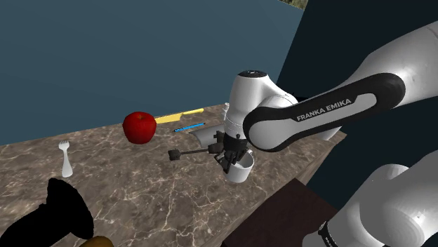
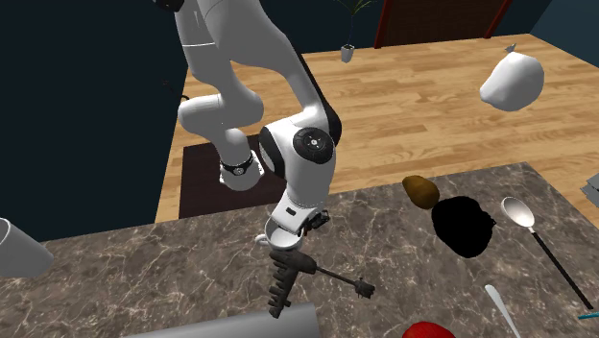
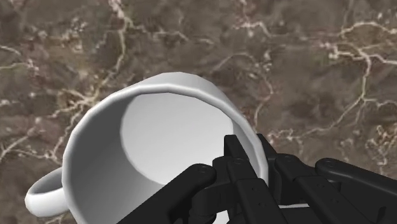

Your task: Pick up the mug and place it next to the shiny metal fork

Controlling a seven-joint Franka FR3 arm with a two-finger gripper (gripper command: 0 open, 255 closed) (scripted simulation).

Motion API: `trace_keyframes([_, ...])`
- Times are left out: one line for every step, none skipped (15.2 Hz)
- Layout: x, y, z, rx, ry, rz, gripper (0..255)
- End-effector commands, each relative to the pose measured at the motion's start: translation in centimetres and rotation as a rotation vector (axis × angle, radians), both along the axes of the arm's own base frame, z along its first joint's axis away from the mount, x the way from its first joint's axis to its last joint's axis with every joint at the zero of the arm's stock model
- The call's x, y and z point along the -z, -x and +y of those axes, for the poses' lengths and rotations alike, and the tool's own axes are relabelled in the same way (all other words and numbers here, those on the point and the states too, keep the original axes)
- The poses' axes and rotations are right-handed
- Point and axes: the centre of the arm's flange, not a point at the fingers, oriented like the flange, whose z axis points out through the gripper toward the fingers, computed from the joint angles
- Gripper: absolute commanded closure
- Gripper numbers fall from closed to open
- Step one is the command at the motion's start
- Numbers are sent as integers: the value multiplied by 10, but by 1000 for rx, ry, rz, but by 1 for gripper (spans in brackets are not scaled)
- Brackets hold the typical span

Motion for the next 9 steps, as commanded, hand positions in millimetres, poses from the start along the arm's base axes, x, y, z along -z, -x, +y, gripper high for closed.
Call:
trace_keyframes([0, 0, 0, 0, 0, 0, 255])
trace_keyframes([0, 0, 0, 0, 0, 0, 255])
trace_keyframes([0, 0, 0, 0, 0, 0, 255])
trace_keyframes([-5, 0, 0, 0, 0, 0, 255])
trace_keyframes([-11, 0, 0, 0, 0, 0, 255])
trace_keyframes([-16, 0, 0, 0, 0, 0, 255])
trace_keyframes([-21, 0, 0, 0, 0, 0, 255])
trace_keyframes([-26, 0, 0, 0, 0, 0, 255])
trace_keyframes([-32, 0, 0, 0, 0, 0, 255])
